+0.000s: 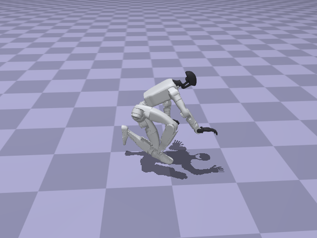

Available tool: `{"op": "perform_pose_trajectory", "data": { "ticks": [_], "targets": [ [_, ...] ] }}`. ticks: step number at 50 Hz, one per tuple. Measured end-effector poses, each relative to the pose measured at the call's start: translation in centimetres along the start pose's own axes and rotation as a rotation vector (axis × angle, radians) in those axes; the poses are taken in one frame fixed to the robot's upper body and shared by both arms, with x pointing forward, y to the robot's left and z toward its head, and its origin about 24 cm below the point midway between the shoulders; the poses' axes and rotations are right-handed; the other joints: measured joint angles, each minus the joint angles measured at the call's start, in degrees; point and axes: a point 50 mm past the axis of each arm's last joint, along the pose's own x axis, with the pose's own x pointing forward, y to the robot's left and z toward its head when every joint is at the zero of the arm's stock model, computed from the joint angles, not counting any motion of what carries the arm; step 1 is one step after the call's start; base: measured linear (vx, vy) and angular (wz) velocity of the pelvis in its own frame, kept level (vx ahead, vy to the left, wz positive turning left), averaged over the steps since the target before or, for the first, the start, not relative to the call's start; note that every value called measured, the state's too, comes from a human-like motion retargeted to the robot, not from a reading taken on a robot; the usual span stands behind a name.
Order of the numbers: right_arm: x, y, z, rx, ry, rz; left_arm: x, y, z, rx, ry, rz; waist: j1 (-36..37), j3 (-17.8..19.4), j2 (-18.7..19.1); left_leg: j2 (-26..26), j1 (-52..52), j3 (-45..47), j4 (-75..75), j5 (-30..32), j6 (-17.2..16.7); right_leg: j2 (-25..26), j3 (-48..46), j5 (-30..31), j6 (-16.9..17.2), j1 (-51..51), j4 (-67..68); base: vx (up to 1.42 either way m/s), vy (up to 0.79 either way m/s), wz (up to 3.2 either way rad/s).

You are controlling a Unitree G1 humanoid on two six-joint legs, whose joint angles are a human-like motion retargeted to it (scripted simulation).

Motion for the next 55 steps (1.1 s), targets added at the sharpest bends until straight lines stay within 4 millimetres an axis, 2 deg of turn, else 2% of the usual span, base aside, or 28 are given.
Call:
{"op": "perform_pose_trajectory", "data": {
  "ticks": [4, 7, 10, 12, 16, 20, 22, 25, 28, 30, 32, 35, 37, 39, 42, 45, 48, 50, 52, 53, 55],
  "targets": [
    [-3.2, -0.9, -10.2, -0.167, 0.306, 0.112, 3.3, 2.2, -4.6, 0.151, 0.005, 0.102, -6.76, 0.0, -7.31, 0.93, 0.73, -0.12, -1.06, 0.23, 0.26, 0.31, 1.28, -1.02, 0.0, 0.0, 1.15, 0.12, 0.0, 0.14],
    [-6.8, -3.3, -17.1, -0.266, 0.572, 0.153, 5.6, 4.5, -8.4, 0.263, 0.03, 0.169, -12.84, 0.0, -13.17, 1.68, 1.61, 0.51, -2.06, 0.64, 0.89, 0.64, 2.69, -1.85, -0.01, 0.0, 2.11, 0.14, 0.01, 0.16],
    [-10.2, -7.3, -22.6, -0.213, 0.929, 0.002, 7.3, 7.3, -12.3, 0.371, 0.093, 0.229, -19.31, 0.0, -18.49, 2.34, 2.66, 1.6, -3.13, 1.03, 1.63, 0.91, 4.19, -2.46, -0.04, 0.0, 3.08, 0.13, 0.0, 0.18],
    [-12.1, -10.5, -25.3, -0.126, 1.16, -0.201, 8.0, 9.2, -14.6, 0.436, 0.149, 0.266, -23.41, 0.0, -21.41, 2.68, 3.35, 2.28, -3.84, 1.24, 1.99, 1.03, 5.08, -2.75, -0.05, 0.0, 3.7, 0.12, -0.01, 0.17],
    [-15.5, -15.6, -28.5, 0.013, 1.429, -0.563, 8.7, 12.9, -18.6, 0.535, 0.253, 0.337, -31.01, 0.0, -26.42, 2.7, 4.65, 3.52, -5.02, 1.56, 2.34, 0.91, 6.66, -3.14, -0.08, 0.0, 4.91, 0.1, 0.0, 0.18],
    [-18.2, -18.3, -29.9, -0.018, 1.535, -0.668, 8.7, 16.2, -21.5, 0.599, 0.33, 0.395, -37.62, 0.0, -30.3, 1.52, 5.74, 4.41, -5.86, 1.67, 2.29, 0.29, 8.19, -3.75, -0.1, 0.0, 6.08, 0.07, 0.02, 0.23],
    [-19.0, -17.5, -29.8, -0.04, 1.588, -0.616, 8.3, 18.6, -23.4, 0.67, 0.383, 0.452, -41.18, 0.0, -33.6, 0.23, 7.58, 5.75, -6.17, 1.65, 4.43, 0.53, 10.93, -4.06, -0.39, 0.0, 7.04, 0.01, 0.04, 0.39],
    [-19.0, -16.0, -29.2, 0.035, 1.649, -0.65, 8.1, 20.8, -24.8, 0.707, 0.424, 0.497, -44.91, 0.0, -36.22, -0.7, 8.53, 6.87, -6.66, 1.62, 4.64, 0.25, 12.27, -4.3, -0.25, 0.0, 7.7, 0.02, 0.02, 0.14],
    [-17.4, -12.7, -27.6, 0.159, 1.646, -0.588, 7.8, 21.9, -25.7, 0.73, 0.456, 0.517, -46.92, 0.0, -37.27, -0.57, 9.01, 7.68, -6.66, 1.41, 5.09, 0.18, 12.92, -4.47, -0.26, 0.0, 8.01, 0.01, 0.01, 0.06],
    [-15.7, -10.0, -26.1, 0.226, 1.602, -0.488, 7.6, 22.0, -25.8, 0.732, 0.465, 0.514, -46.9, 0.0, -37.03, 0.02, 9.02, 8.13, -6.47, 1.3, 5.45, 0.32, 12.9, -4.56, -0.26, 0.0, 7.83, -0.01, 0.0, -0.13],
    [-13.8, -8.0, -24.4, 0.281, 1.521, -0.405, 7.8, 20.3, -25.0, 0.679, 0.437, 0.466, -44.71, 0.0, -34.06, 1.3, 7.51, 7.22, -5.99, 1.03, 3.54, 0.03, 10.5, -4.64, -0.13, 0.0, 6.98, -0.03, -0.01, -0.44],
    [-11.1, -4.1, -20.8, 0.312, 1.342, -0.171, 7.8, 17.7, -23.4, 0.627, 0.387, 0.404, -39.93, 0.0, -30.26, 2.05, 6.43, 6.6, -5.21, 1.02, 3.26, 0.63, 9.1, -4.24, -0.12, 0.0, 5.7, -0.09, 0.0, -0.33],
    [-9.5, -1.3, -17.5, 0.299, 1.168, 0.001, 7.6, 15.5, -21.9, 0.577, 0.338, 0.357, -35.87, 0.0, -27.4, 1.86, 6.04, 6.23, -4.71, 1.02, 2.76, 1.01, 8.31, -3.86, -0.1, 0.0, 4.89, -0.11, 0.0, -0.28],
    [-8.0, 1.3, -13.2, 0.262, 0.95, 0.143, 7.3, 13.2, -20.0, 0.52, 0.287, 0.31, -31.51, 0.0, -24.31, 1.25, 5.76, 5.8, -4.24, 1.08, 1.96, 1.29, 7.52, -3.4, -0.09, 0.0, 4.11, -0.12, 0.0, -0.27],
    [-5.6, 4.1, -4.6, 0.248, 0.559, 0.238, 6.3, 9.8, -17.1, 0.429, 0.226, 0.237, -25.0, 0.0, -19.41, -0.42, 5.39, 5.03, -3.58, 1.26, 0.57, 1.41, 6.34, -2.63, -0.07, 0.0, 3.06, -0.12, 0.0, -0.24],
    [-4.1, 4.5, 5.6, 0.38, 0.157, 0.23, 4.8, 6.4, -13.5, 0.315, 0.179, 0.16, -18.13, 0.0, -14.25, -2.58, 4.77, 4.07, -2.82, 1.49, -0.18, 1.14, 5.09, -1.69, -0.06, 0.0, 2.18, -0.11, -0.02, -0.2],
    [-2.7, 2.4, 13.3, 0.301, -0.287, 0.164, 2.7, 3.3, -9.3, 0.194, 0.112, 0.053, -11.41, 0.0, -8.27, -4.34, 4.24, 3.02, -2.21, 1.53, -1.54, 0.52, 3.81, -1.18, -0.04, 0.0, 1.73, -0.08, -0.05, -0.09],
    [-1.9, 0.5, 16.5, 0.185, -0.524, 0.051, 1.3, 1.6, -6.1, 0.117, 0.049, 0.0, -6.94, 0.0, -4.51, -4.88, 3.81, 2.17, -1.87, 1.42, -2.51, 0.2, 2.88, -1.03, -0.01, 0.0, 1.47, -0.04, -0.07, 0.03],
    [-2.1, -1.0, 19.1, 0.264, -0.619, 0.0, 0.5, 0.9, -4.6, 0.071, 0.042, -0.032, -4.88, 0.0, -2.12, -4.7, 3.67, 1.73, -1.85, 1.16, -2.45, -0.08, 2.7, -1.25, -0.03, 0.0, 1.59, -0.01, -0.06, 0.08],
    [-2.1, -1.2, 19.4, 0.247, -0.644, -0.027, 0.3, 0.6, -3.8, 0.048, 0.028, -0.039, -3.74, 0.0, -1.36, -4.44, 3.55, 1.49, -1.84, 1.03, -2.42, -0.13, 2.51, -1.25, -0.03, 0.0, 1.57, 0.01, -0.07, 0.09],
    [-1.4, -1.0, 18.4, 0.113, -0.648, -0.066, 0.0, 0.3, -2.4, 0.024, -0.006, -0.037, -1.78, 0.0, -0.68, -3.83, 3.56, 1.06, -1.91, 0.72, -2.91, -0.01, 2.0, -1.16, -0.01, 0.0, 1.49, 0.01, -0.09, 0.09]
  ]
}}
